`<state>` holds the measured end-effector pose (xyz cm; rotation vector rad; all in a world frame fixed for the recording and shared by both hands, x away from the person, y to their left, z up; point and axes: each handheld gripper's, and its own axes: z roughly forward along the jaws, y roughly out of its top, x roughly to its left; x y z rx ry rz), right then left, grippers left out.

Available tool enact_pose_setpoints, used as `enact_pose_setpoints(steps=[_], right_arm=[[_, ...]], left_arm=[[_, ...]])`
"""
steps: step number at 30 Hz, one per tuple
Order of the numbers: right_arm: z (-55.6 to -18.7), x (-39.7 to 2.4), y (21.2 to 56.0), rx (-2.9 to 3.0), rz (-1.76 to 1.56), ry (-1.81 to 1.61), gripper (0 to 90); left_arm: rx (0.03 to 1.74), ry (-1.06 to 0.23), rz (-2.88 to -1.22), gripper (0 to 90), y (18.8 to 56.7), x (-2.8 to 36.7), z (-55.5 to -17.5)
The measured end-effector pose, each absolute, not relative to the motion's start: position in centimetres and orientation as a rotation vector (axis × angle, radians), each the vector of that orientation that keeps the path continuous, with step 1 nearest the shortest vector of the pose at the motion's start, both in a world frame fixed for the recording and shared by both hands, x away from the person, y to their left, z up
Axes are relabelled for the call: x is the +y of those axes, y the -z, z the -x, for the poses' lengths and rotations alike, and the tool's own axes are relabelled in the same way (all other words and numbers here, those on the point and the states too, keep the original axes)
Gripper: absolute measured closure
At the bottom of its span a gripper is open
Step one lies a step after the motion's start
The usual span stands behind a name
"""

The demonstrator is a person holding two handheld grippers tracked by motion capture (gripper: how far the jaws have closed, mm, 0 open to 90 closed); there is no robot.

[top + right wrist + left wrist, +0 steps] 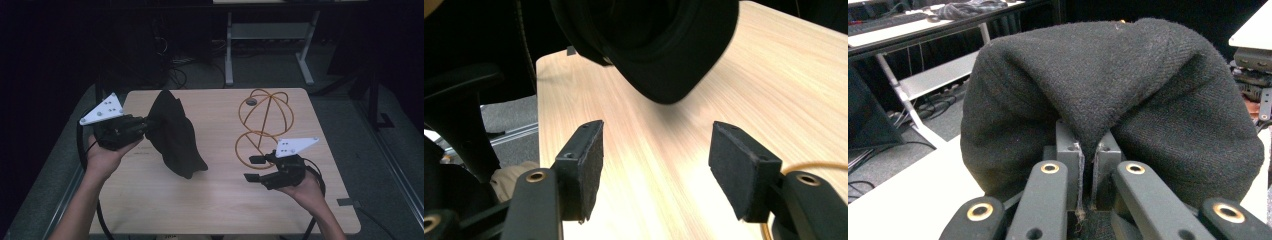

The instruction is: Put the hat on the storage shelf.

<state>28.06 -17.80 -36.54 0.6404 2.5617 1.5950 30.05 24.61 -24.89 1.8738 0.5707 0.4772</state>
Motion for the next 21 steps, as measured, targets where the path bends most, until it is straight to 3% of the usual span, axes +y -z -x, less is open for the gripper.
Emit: enact_pose_setpoints(steps=[21], right_arm=[[-26.8, -22.8, 41.0, 2.491, -0.865, -1.431, 29.5]], left_arm=[[0.518, -0.405, -1.893, 86.5, 22.7, 22.5, -33.0]])
